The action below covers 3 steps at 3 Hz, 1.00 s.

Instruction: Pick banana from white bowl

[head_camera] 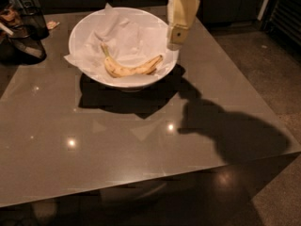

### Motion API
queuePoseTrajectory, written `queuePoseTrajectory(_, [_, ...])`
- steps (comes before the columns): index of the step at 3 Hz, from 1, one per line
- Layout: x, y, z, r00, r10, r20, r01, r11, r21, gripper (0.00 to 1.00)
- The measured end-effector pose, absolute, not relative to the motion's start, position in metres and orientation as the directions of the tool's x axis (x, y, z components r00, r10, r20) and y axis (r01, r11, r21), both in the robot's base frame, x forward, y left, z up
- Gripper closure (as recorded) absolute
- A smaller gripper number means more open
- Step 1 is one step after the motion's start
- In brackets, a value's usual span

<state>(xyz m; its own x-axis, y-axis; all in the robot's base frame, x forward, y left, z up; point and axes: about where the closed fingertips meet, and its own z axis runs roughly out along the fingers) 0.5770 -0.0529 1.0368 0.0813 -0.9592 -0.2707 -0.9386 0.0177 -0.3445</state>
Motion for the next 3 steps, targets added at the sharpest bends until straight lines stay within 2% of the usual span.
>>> queuePoseTrajectory(2, [0.617,-0.016,1.022,0.108,-0.943,-0.314,-0.963,-0.02,-0.27,0.0])
queuePoseTrajectory(3, [0.632,0.003,0.999,0.127,-0.945,-0.303,-0.971,-0.055,-0.234,0.1])
